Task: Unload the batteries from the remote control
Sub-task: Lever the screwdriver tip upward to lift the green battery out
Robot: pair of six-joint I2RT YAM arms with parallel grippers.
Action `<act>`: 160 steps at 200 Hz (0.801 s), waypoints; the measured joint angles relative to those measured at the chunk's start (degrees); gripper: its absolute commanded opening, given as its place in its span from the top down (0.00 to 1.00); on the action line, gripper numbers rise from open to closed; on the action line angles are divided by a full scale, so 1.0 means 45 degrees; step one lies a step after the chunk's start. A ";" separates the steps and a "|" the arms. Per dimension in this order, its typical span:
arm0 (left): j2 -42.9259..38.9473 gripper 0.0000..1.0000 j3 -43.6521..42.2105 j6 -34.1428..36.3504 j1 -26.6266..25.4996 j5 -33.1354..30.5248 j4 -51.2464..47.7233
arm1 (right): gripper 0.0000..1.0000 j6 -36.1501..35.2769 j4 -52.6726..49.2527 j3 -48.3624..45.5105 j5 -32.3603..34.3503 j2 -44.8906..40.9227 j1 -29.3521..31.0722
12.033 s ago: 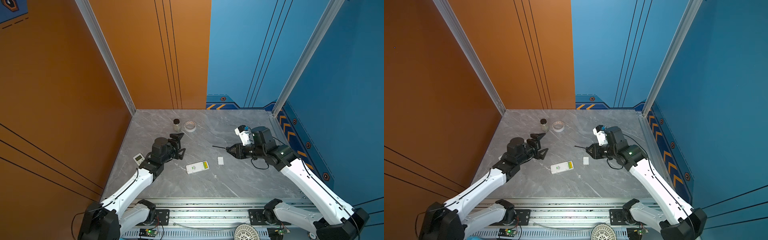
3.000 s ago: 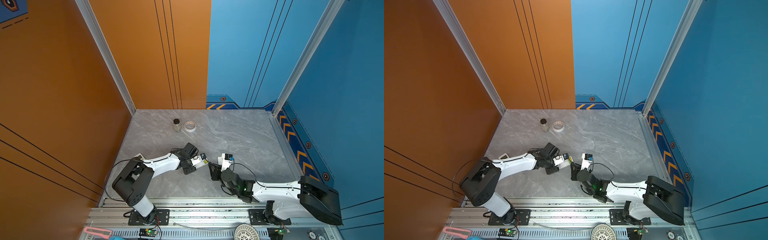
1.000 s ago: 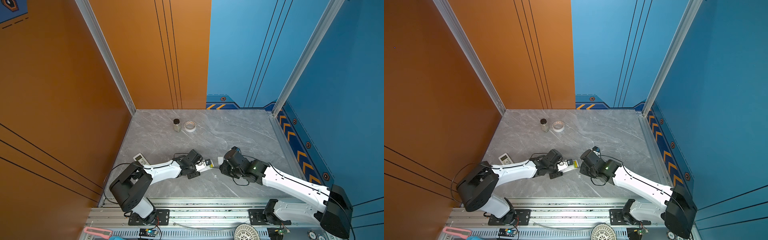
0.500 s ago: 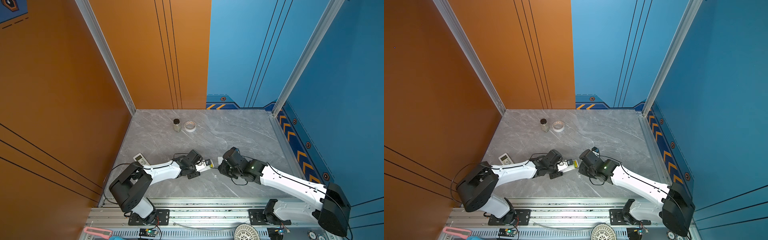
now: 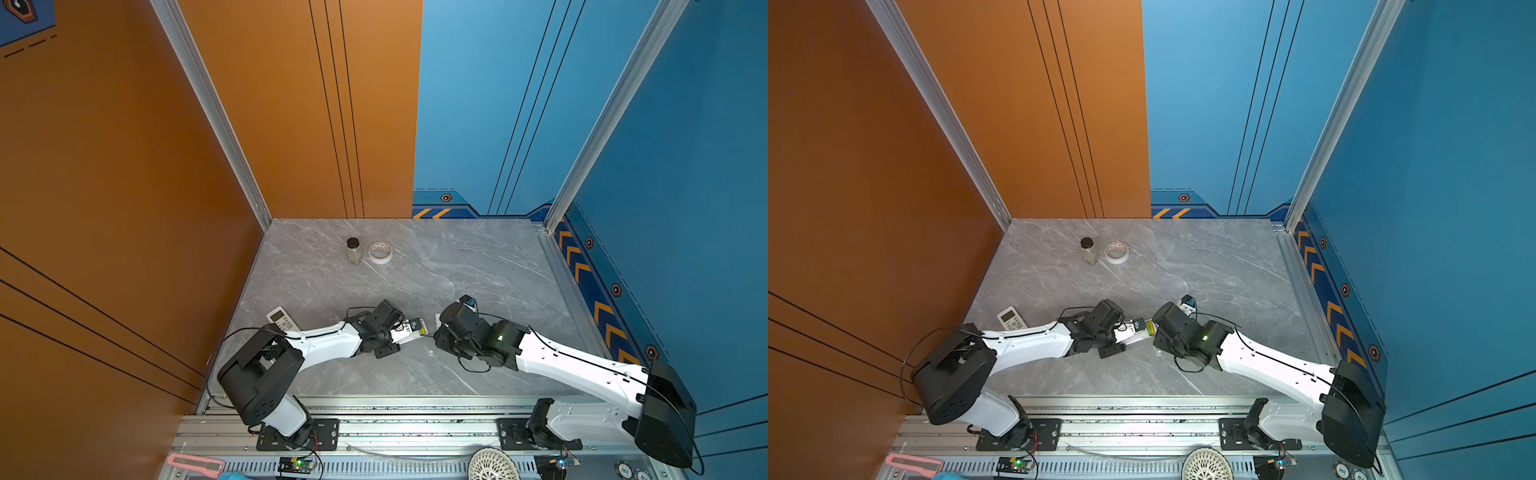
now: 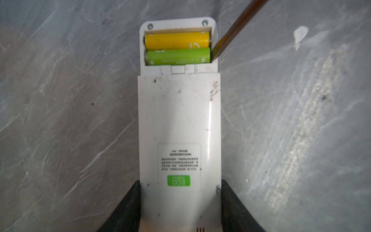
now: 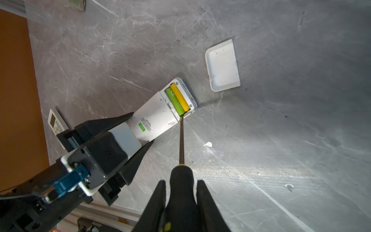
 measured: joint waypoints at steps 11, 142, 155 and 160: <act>0.0000 0.90 0.0000 -0.0044 0.0029 0.0005 -0.0005 | 1.00 0.0219 0.0413 -0.0374 0.0505 -0.0131 0.0384; 0.0000 0.91 0.0019 -0.0345 0.0840 -0.0185 -0.0005 | 1.00 -0.1579 1.1497 -0.6324 0.5450 0.0427 0.3094; 0.0000 0.91 0.0019 -0.0345 0.0845 -0.0248 -0.0010 | 1.00 -0.1948 1.1837 -0.6324 0.5615 0.0549 0.3094; 0.0000 0.91 0.0019 -0.0340 0.0845 -0.0253 -0.0015 | 1.00 -0.2089 1.1880 -0.6324 0.5644 0.0549 0.3094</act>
